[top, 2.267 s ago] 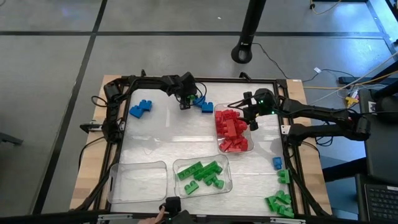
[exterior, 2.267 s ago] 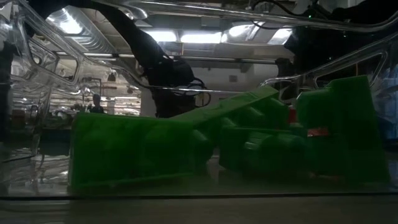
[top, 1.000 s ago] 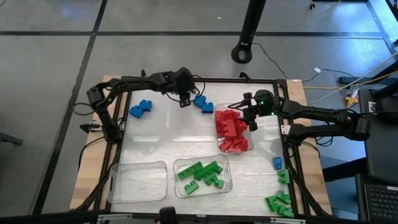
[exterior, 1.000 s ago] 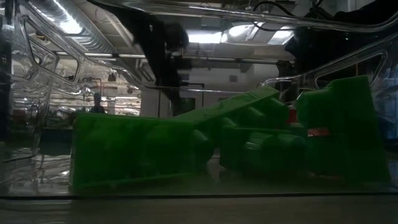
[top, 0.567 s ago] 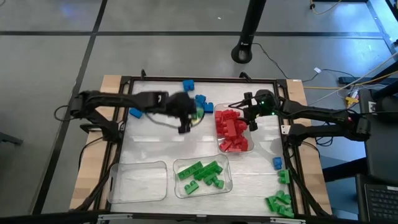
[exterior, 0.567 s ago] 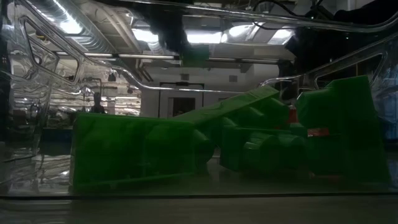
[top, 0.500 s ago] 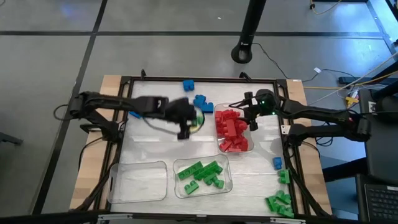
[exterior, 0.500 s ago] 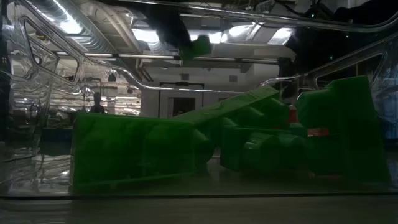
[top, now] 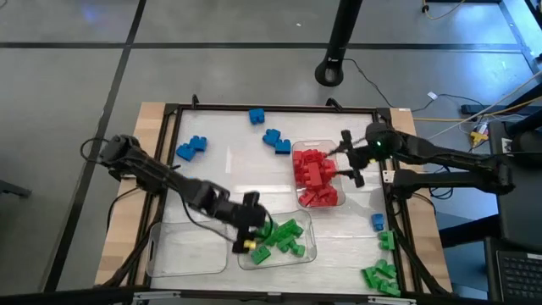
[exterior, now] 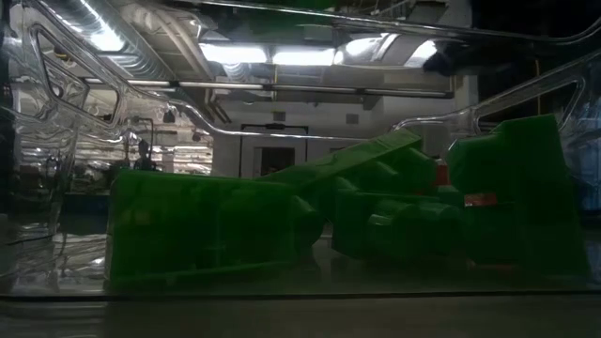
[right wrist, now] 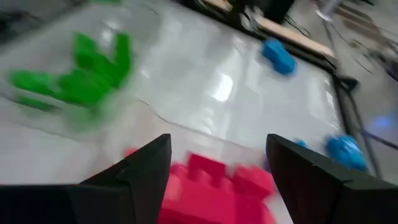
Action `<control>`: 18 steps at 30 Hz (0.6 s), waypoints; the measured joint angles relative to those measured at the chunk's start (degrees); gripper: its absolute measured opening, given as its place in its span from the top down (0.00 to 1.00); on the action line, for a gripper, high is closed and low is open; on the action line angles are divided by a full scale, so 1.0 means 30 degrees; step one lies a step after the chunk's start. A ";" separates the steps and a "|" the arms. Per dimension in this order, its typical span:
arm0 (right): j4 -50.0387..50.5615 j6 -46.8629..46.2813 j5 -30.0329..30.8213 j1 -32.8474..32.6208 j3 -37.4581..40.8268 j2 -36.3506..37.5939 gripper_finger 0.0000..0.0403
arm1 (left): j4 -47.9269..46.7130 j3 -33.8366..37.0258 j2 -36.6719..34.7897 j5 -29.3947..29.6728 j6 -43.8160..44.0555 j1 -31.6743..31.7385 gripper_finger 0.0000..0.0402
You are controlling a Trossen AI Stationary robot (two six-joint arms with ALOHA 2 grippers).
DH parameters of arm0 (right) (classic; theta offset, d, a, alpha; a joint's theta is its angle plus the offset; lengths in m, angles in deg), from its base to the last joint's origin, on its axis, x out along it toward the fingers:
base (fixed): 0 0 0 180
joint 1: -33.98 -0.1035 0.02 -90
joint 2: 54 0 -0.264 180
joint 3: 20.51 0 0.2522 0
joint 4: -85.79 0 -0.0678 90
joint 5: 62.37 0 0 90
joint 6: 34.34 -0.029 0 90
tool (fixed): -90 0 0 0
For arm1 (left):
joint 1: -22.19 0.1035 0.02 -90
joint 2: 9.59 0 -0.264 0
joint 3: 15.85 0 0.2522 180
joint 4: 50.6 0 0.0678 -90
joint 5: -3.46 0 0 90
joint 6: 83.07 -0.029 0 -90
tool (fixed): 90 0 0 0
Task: Sort blocks
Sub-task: Put the green game piece into the bottom right transparent bin
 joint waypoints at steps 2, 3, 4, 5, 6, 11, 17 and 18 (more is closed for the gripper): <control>0.0003 -0.0887 0.0166 -0.1506 0.0000 0.0416 0.35 | 0.0295 0.0000 0.0640 0.0004 0.0419 -0.0404 0.56; -0.0050 -0.1345 0.0251 -0.2303 0.0000 0.0530 0.35 | 0.0381 0.0000 0.0936 0.0011 0.0728 -0.0525 0.56; -0.0206 -0.1849 0.0447 -0.3142 0.0000 0.0595 0.35 | 0.0445 0.0000 0.1237 0.0004 0.0958 -0.0620 0.56; -0.0320 -0.2259 0.0647 -0.4003 0.0000 0.0624 0.35 | 0.0426 0.0000 0.1512 0.0011 0.1249 -0.0687 0.56; -0.0402 -0.2707 0.0989 -0.4819 0.0000 0.0618 0.35 | 0.0360 0.0000 0.1795 0.0010 0.1401 -0.0704 0.56; -0.0379 -0.4055 0.3523 -0.8285 0.0000 0.0506 0.35 | 0.0360 0.0000 0.2540 -0.0101 0.1772 -0.0465 0.55; -0.0271 -0.4978 0.6145 -1.0982 0.0003 0.0406 0.35 | 0.0350 0.0000 0.2621 -0.0782 0.2644 0.0464 0.43; -0.0277 -0.5070 0.6428 -1.1304 0.0000 0.0398 0.35 | 0.0316 0.0000 0.2621 -0.1059 0.2595 0.0600 0.41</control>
